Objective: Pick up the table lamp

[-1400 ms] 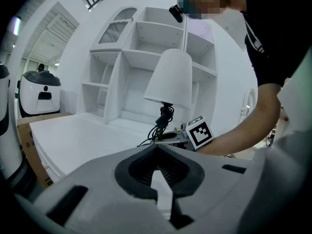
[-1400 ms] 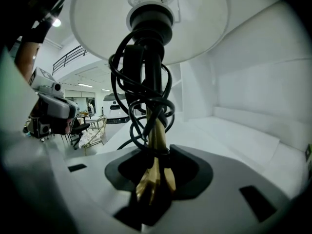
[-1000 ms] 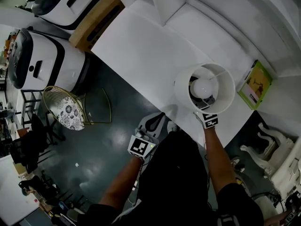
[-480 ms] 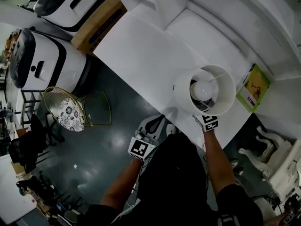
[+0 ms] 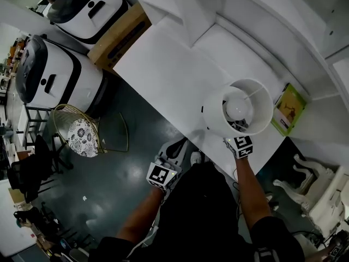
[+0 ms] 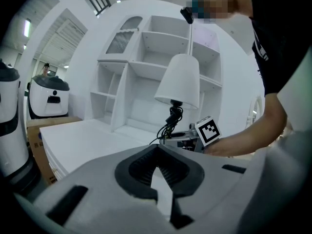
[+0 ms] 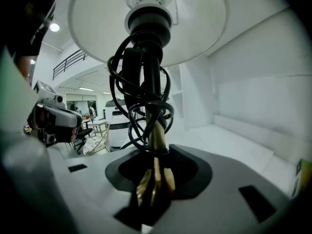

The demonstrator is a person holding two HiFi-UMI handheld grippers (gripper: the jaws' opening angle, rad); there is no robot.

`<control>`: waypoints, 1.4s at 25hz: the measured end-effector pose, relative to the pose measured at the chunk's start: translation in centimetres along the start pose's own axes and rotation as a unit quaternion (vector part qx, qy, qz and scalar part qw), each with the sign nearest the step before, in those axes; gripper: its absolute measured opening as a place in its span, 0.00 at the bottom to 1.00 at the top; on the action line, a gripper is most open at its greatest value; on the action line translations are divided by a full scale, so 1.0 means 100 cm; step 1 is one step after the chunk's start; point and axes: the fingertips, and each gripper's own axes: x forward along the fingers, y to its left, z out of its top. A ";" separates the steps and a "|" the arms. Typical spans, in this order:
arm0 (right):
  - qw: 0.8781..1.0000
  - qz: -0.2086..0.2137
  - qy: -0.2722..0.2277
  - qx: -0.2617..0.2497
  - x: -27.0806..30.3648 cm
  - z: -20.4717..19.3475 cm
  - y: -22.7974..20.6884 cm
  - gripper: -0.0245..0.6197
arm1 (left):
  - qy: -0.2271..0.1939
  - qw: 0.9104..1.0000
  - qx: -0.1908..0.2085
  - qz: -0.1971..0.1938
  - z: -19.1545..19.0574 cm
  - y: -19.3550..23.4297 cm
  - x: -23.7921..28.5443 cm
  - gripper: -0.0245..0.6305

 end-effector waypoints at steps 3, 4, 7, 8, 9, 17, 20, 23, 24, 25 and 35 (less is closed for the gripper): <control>1.000 0.000 -0.003 -0.005 -0.006 0.012 0.000 0.24 | -0.011 1.000 -0.001 0.006 0.010 0.001 -0.003 0.07; 1.000 0.000 -0.003 -0.007 -0.008 0.015 0.000 0.24 | -0.012 1.000 -0.005 0.009 0.013 0.001 -0.004 0.07; 1.000 0.001 -0.004 -0.011 -0.012 0.024 0.001 0.24 | -0.013 1.000 0.004 0.008 0.017 0.001 -0.005 0.07; 1.000 0.002 -0.004 -0.010 -0.013 0.026 0.002 0.24 | -0.013 1.000 0.011 0.004 0.018 -0.001 -0.005 0.07; 1.000 0.004 -0.004 -0.009 -0.015 0.028 0.003 0.24 | -0.014 1.000 0.016 0.002 0.019 -0.002 -0.005 0.07; 1.000 0.011 -0.001 -0.020 -0.027 0.041 0.014 0.24 | -0.025 0.999 0.022 0.002 0.032 -0.009 -0.008 0.07; 1.000 0.012 0.001 -0.022 -0.034 0.039 0.016 0.24 | -0.025 0.999 0.024 0.002 0.035 -0.013 -0.006 0.07; 1.000 0.018 0.001 -0.023 -0.039 0.049 0.023 0.24 | -0.032 0.999 0.019 -0.001 0.041 -0.016 -0.007 0.07; 1.000 0.019 0.000 -0.024 -0.041 0.052 0.025 0.24 | -0.036 0.999 0.016 -0.003 0.043 -0.017 -0.008 0.07; 1.000 0.019 -0.001 -0.024 -0.043 0.055 0.027 0.24 | -0.040 0.999 0.014 -0.005 0.045 -0.019 -0.008 0.07; 1.000 0.014 -0.003 -0.025 -0.062 0.074 0.041 0.24 | -0.036 0.999 0.035 -0.004 0.056 -0.022 -0.016 0.07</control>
